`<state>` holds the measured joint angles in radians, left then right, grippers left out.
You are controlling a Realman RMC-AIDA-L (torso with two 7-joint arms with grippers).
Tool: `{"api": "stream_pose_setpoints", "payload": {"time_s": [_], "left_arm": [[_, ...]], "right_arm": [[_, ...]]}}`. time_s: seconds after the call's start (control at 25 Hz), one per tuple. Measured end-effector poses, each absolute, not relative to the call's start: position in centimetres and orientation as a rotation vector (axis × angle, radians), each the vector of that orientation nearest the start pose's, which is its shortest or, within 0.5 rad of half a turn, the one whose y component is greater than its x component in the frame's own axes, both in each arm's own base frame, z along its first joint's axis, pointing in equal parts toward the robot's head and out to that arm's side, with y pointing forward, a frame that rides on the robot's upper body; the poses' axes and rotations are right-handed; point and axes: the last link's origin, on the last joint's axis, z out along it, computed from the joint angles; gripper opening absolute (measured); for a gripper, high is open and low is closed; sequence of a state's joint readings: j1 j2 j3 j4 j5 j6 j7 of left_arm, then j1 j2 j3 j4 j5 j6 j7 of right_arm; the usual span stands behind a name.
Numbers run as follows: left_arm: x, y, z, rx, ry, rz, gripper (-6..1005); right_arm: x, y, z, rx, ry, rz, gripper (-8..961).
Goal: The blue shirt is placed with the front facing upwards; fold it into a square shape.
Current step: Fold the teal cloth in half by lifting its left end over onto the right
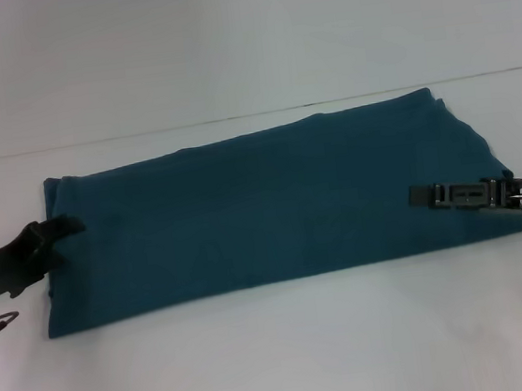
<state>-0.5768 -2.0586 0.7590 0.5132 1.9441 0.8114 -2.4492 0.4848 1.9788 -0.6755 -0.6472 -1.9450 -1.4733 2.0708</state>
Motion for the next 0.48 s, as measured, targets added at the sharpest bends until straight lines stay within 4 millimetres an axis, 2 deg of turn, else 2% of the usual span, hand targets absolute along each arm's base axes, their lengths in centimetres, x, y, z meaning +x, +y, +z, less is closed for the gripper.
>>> {"api": "stream_pose_setpoints", "payload": {"time_s": [0.16, 0.28, 0.48], "left_arm": [[-32.6, 39.5, 0.2, -1.58, -1.888, -0.723, 662], [-32.0, 39.8, 1.1, -1.634, -1.852, -0.73, 669], [-30.2, 39.7, 3.2, -1.928, -1.559, -0.673, 686]], "right_arm": [[30.0, 34.1, 4.5, -2.292, 1.554, 0.795, 767], [30.0, 34.1, 4.6, -2.293, 1.554, 0.792, 767], [30.0, 34.2, 4.8, -2.296, 1.541, 0.788, 767]]}}
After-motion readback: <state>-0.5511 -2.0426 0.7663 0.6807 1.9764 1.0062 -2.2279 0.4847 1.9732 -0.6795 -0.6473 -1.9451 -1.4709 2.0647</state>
